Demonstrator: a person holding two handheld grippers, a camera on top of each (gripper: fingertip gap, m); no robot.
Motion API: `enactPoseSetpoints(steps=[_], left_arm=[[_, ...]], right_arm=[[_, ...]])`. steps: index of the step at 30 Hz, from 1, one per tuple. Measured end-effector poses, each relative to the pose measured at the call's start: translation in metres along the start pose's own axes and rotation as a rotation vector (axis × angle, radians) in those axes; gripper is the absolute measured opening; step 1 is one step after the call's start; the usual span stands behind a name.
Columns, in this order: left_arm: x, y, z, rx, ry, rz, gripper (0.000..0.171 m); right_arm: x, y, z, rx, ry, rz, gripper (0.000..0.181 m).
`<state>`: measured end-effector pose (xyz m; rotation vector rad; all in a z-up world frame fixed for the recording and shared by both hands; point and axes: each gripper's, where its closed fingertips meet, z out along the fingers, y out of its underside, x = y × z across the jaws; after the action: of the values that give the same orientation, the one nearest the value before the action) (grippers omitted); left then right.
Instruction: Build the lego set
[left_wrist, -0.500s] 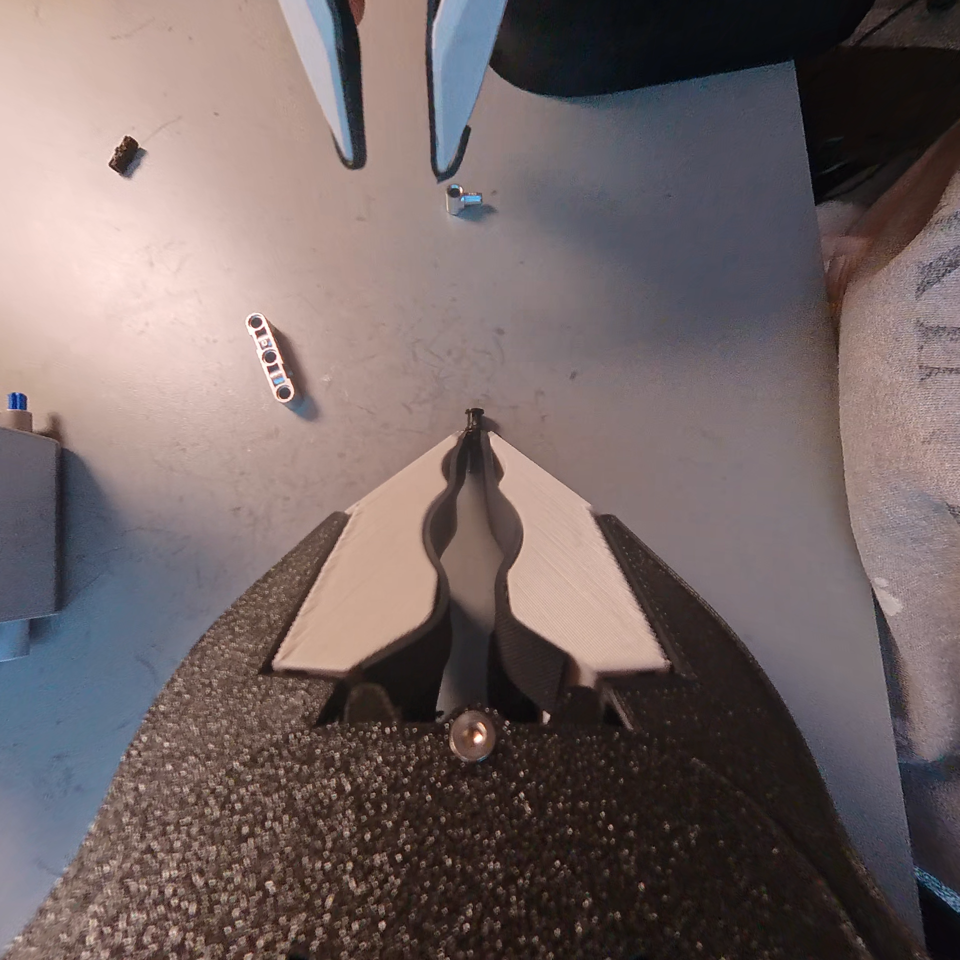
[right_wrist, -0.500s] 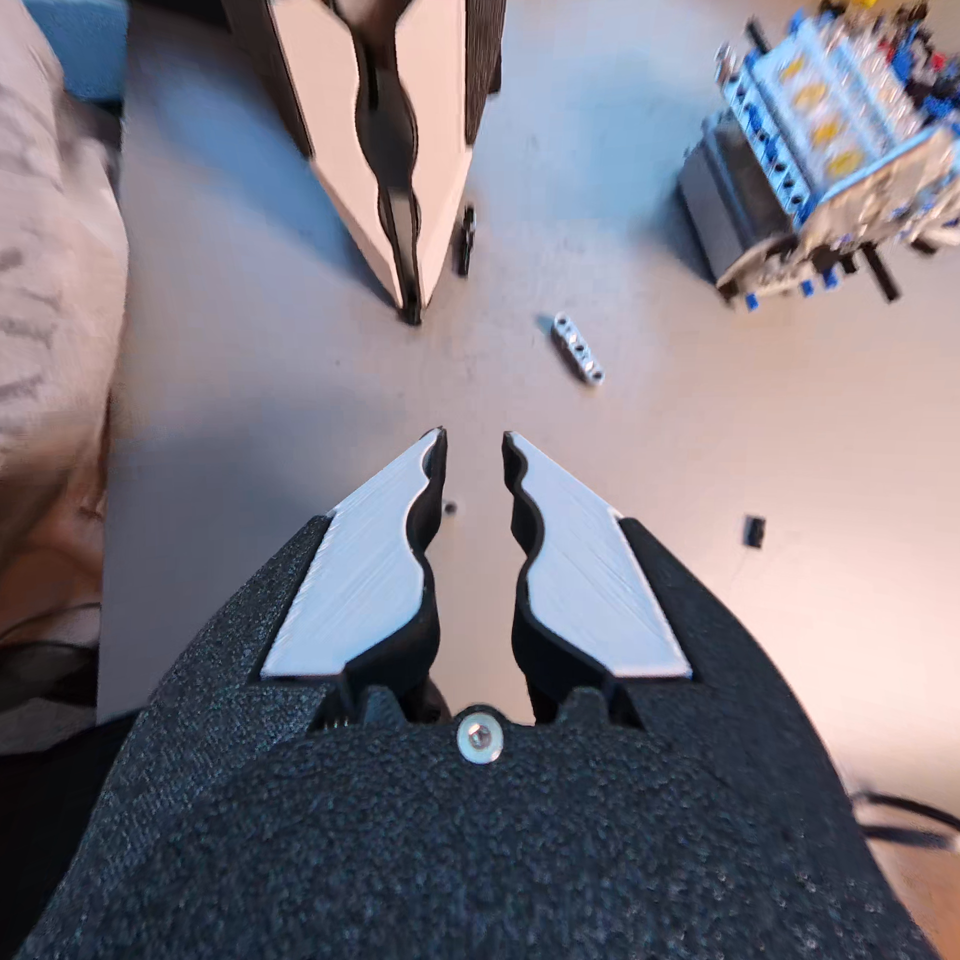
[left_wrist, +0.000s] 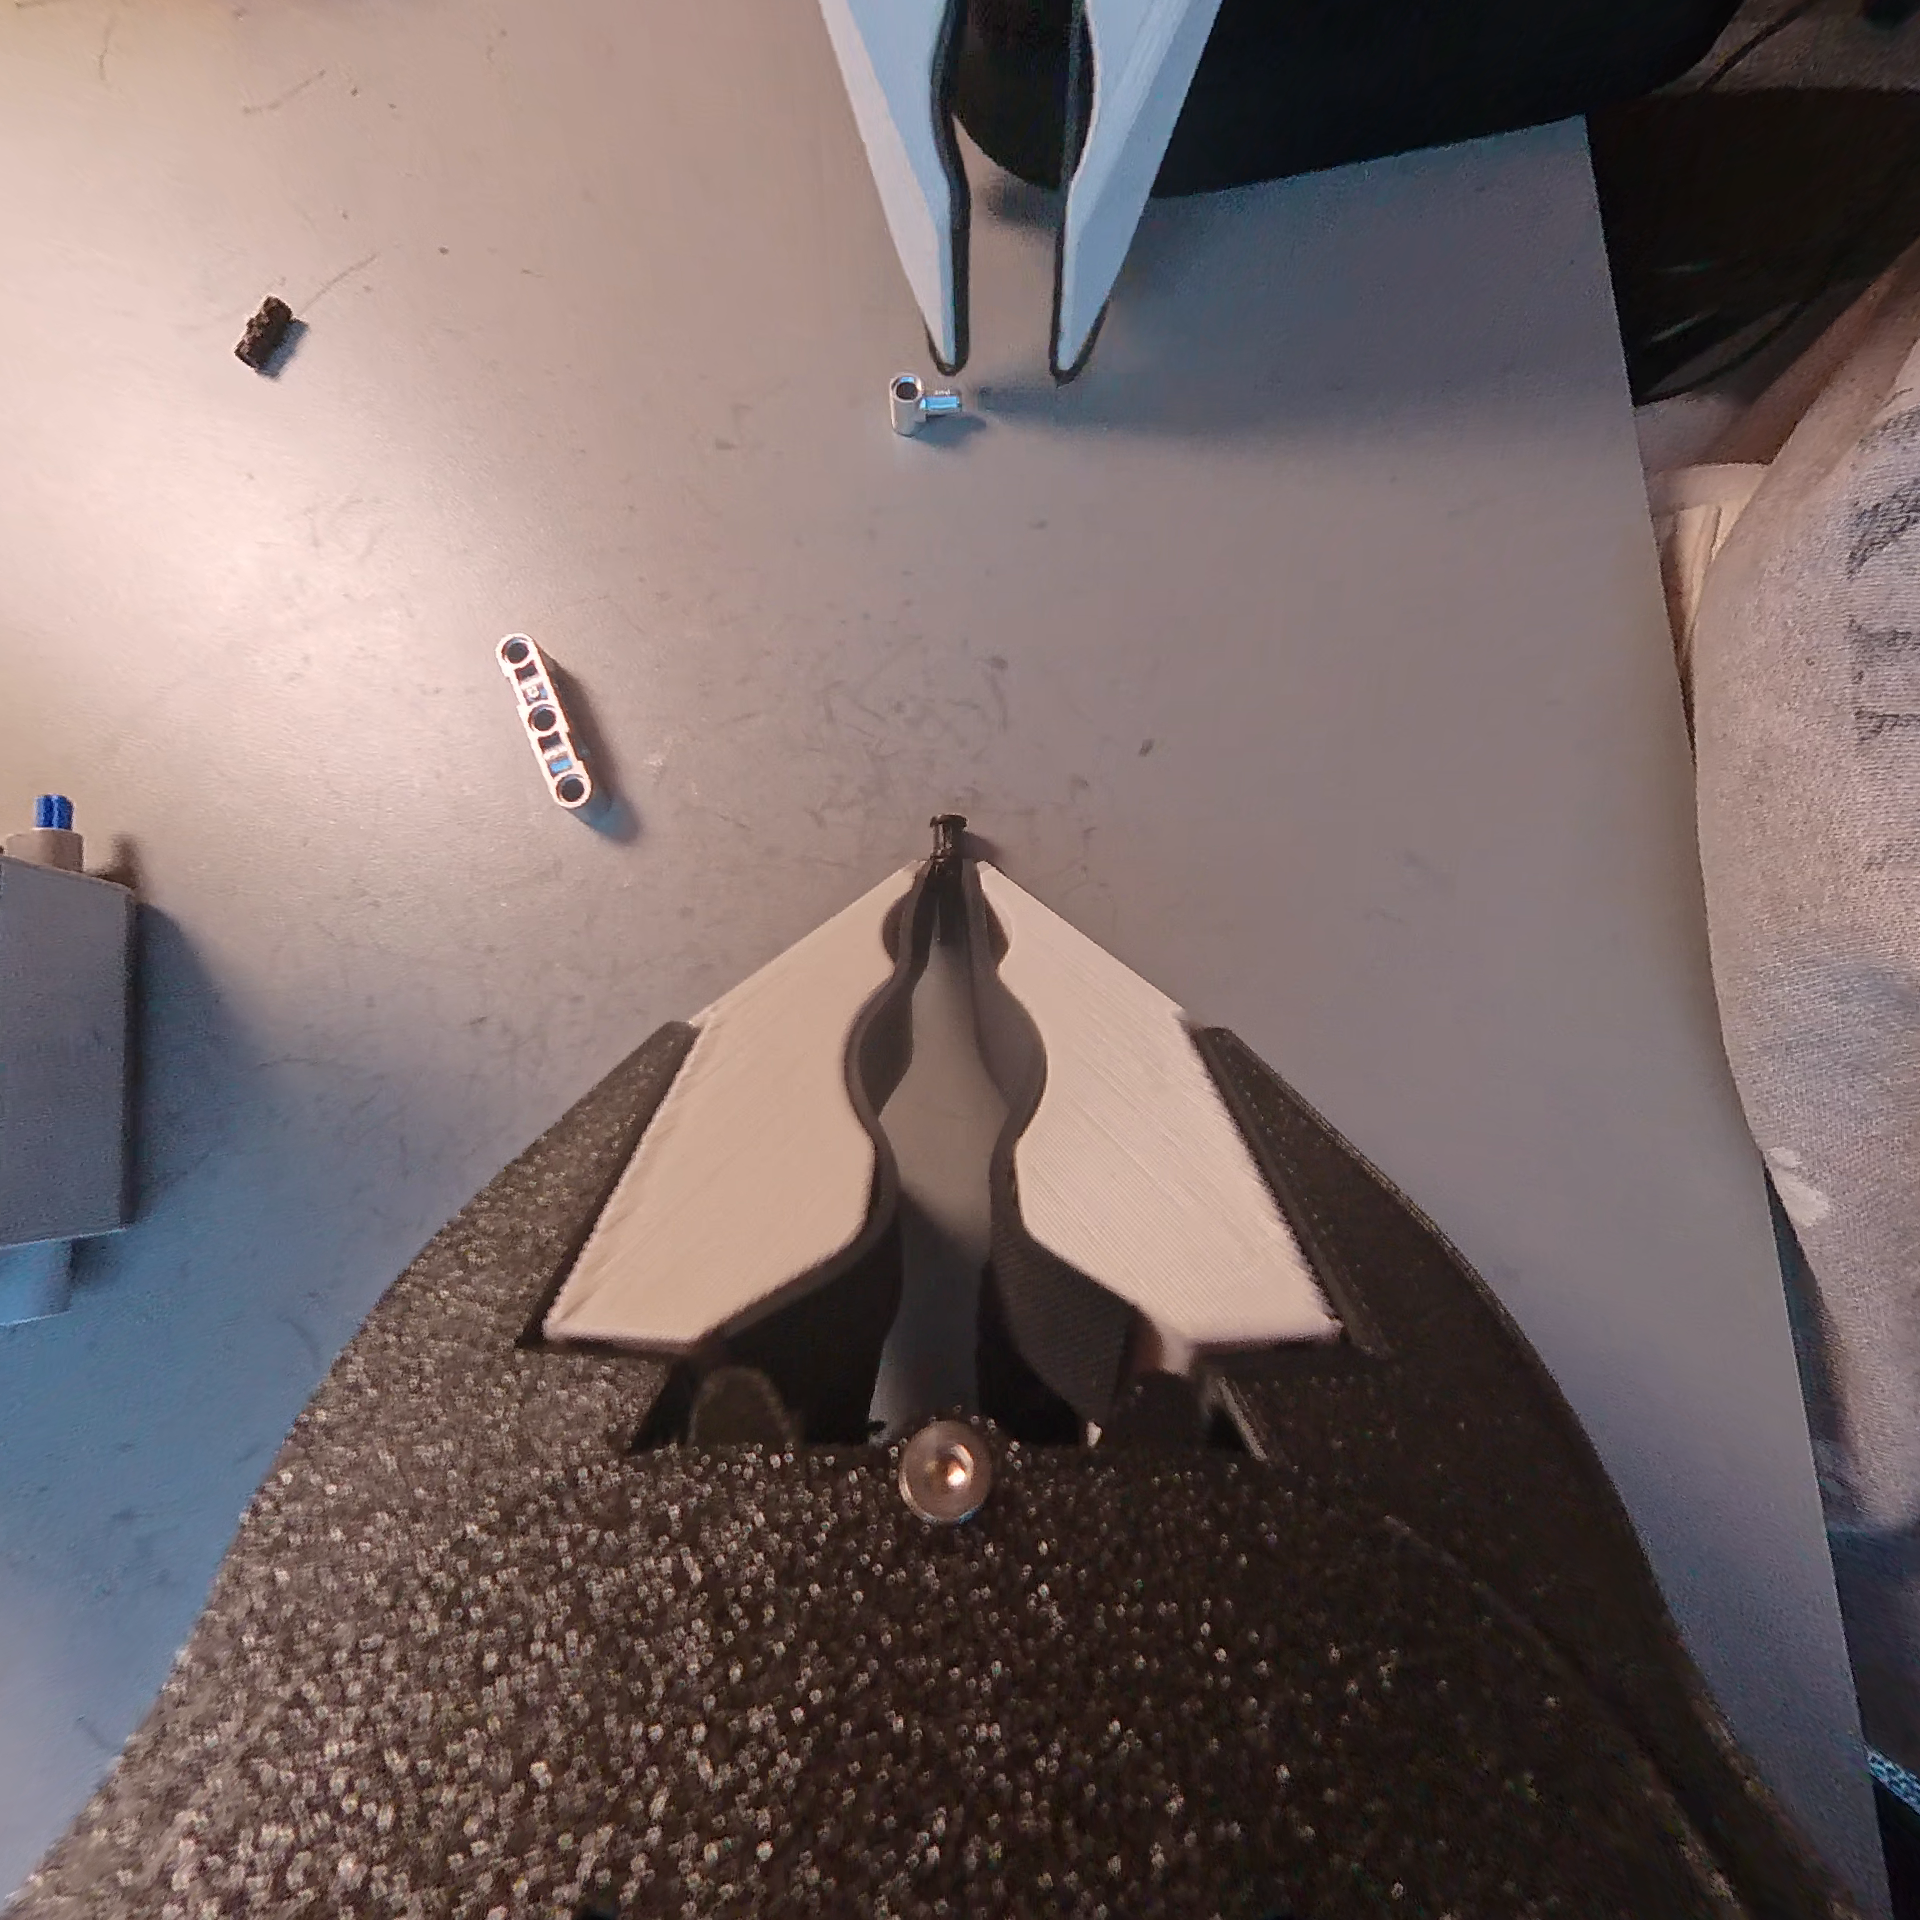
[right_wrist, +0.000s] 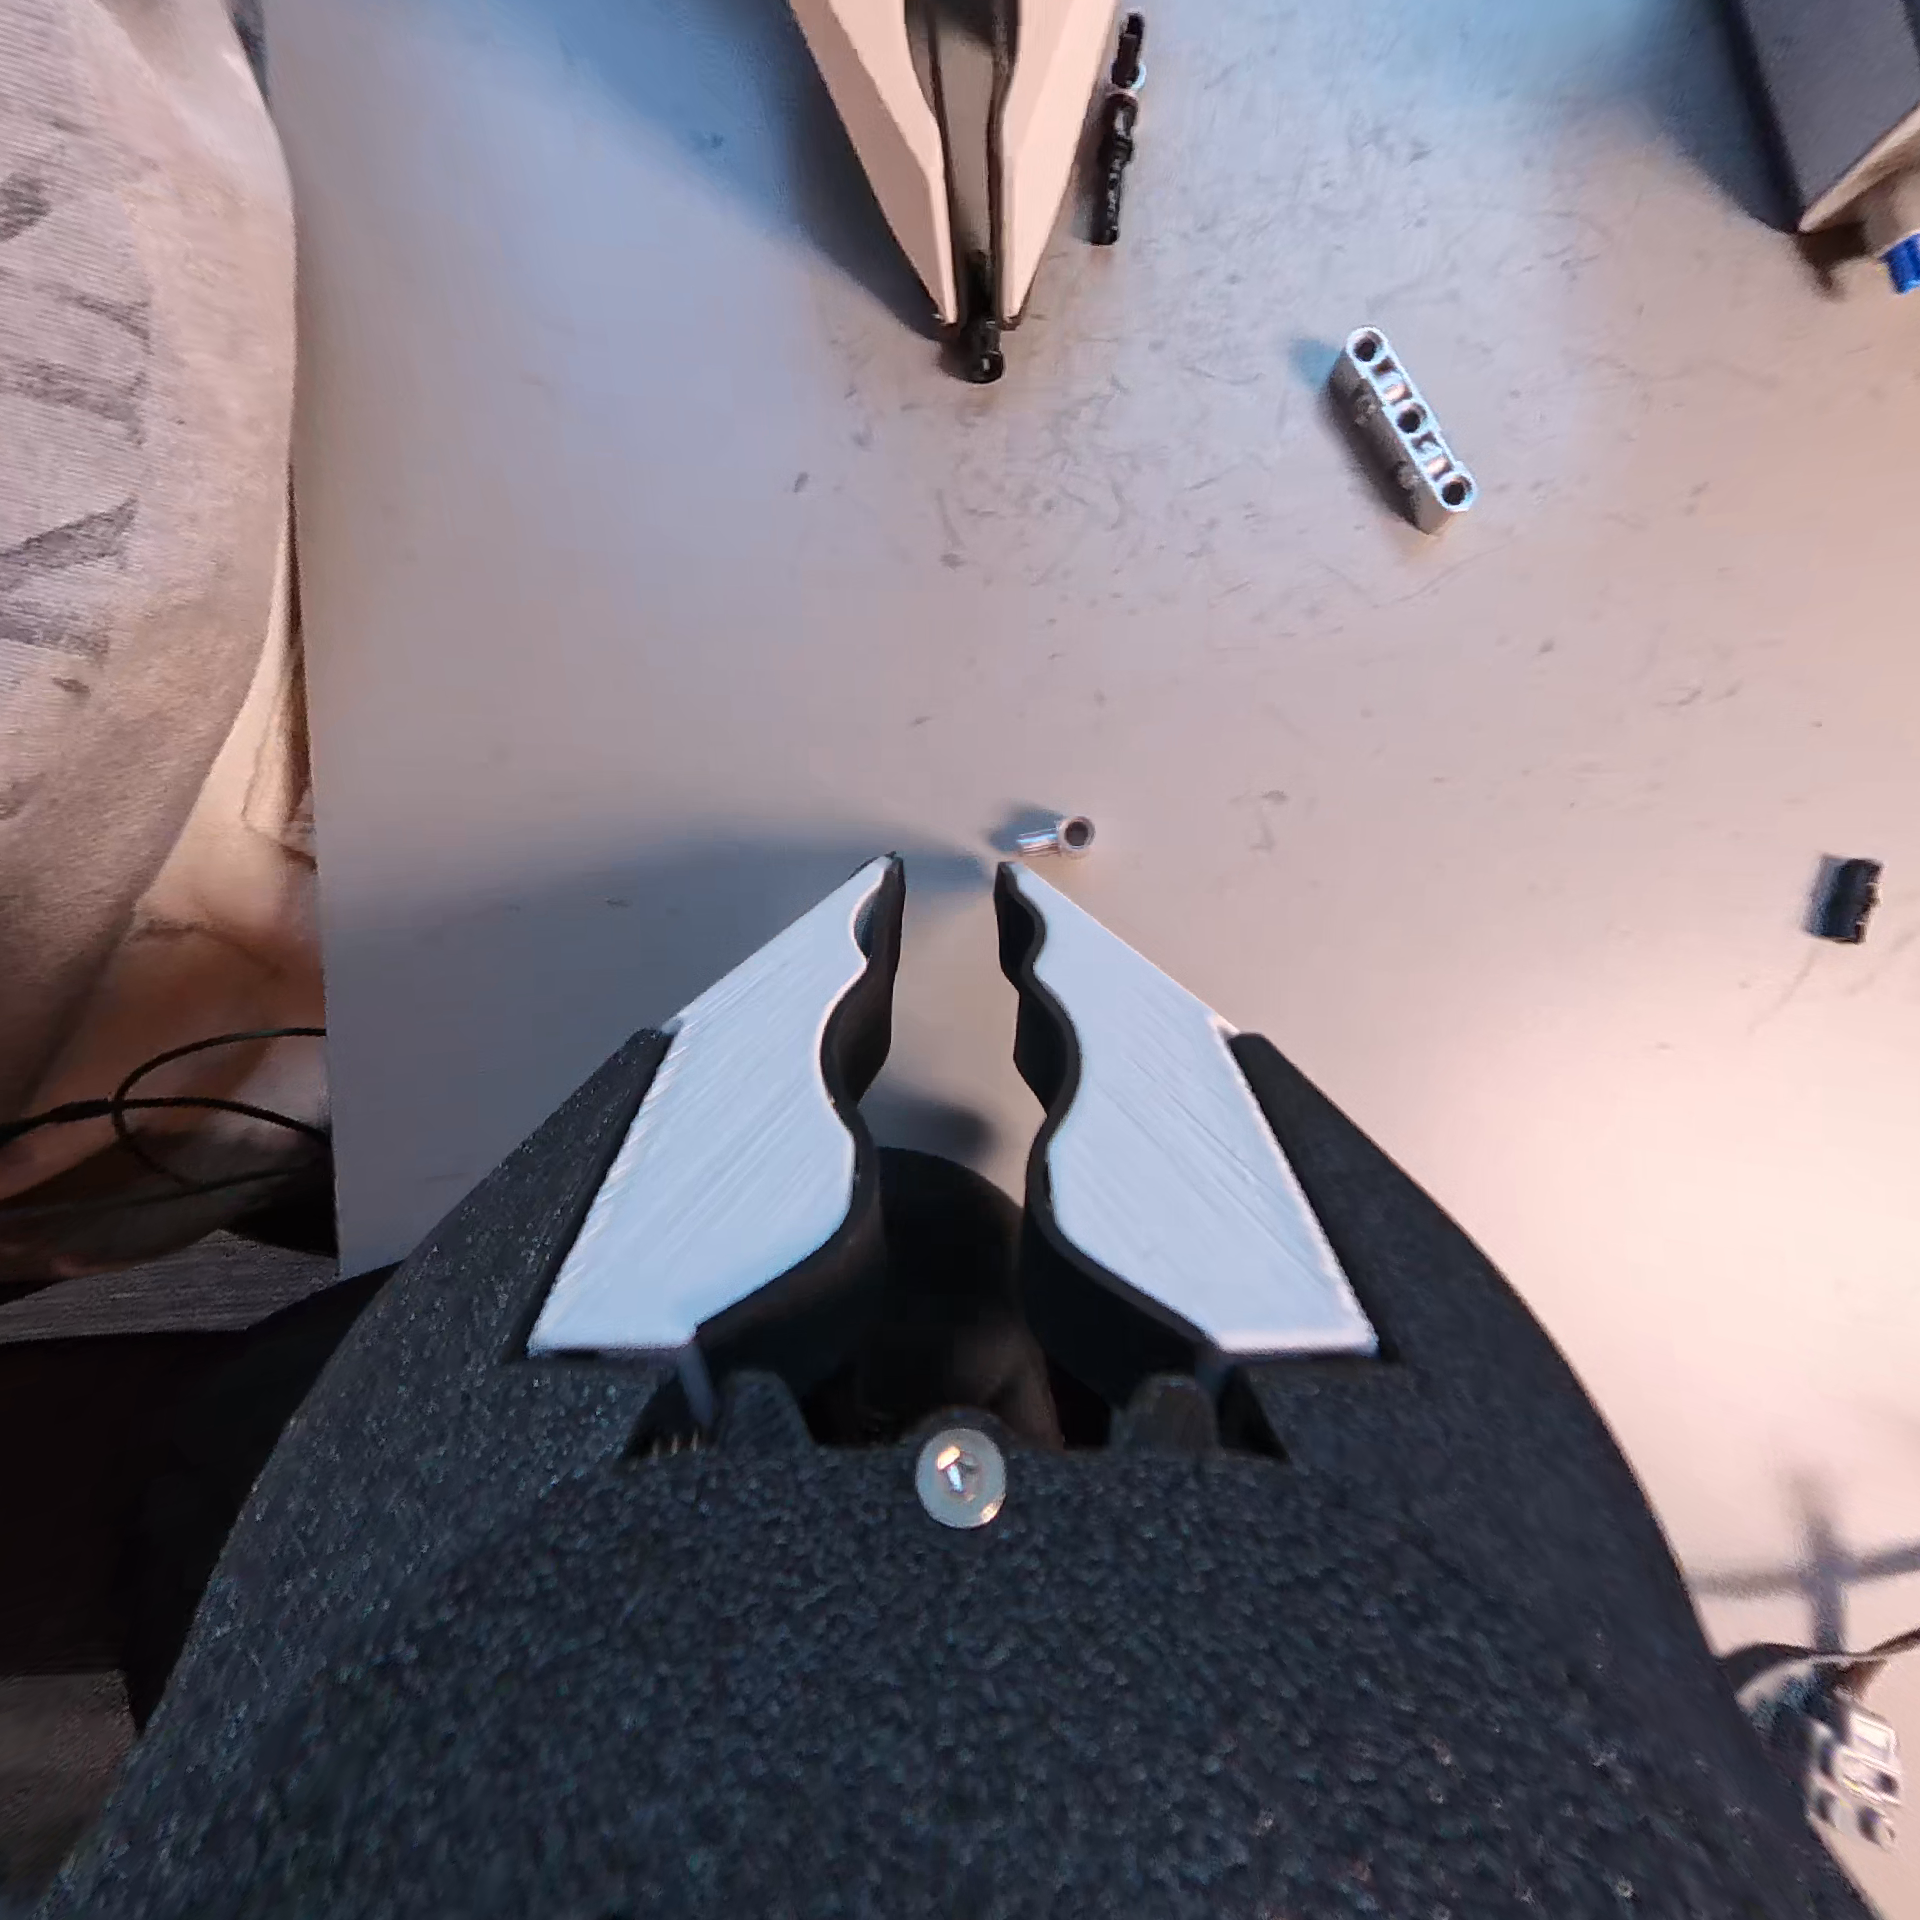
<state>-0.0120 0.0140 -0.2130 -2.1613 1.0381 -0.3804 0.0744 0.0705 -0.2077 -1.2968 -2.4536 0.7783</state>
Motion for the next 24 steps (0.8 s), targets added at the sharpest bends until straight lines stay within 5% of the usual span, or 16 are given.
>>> enactPoseSetpoints(steps=[5, 24], left_arm=[[0.000, 0.000, 0.000, 0.004, 0.002, 0.003, 0.003], [0.000, -0.001, 0.000, 0.018, 0.007, 0.007, 0.003]], right_arm=[[0.021, -0.003, 0.000, 0.026, 0.073, 0.027, 0.021], [0.013, -0.009, 0.010, 0.005, 0.034, 0.006, 0.006]])
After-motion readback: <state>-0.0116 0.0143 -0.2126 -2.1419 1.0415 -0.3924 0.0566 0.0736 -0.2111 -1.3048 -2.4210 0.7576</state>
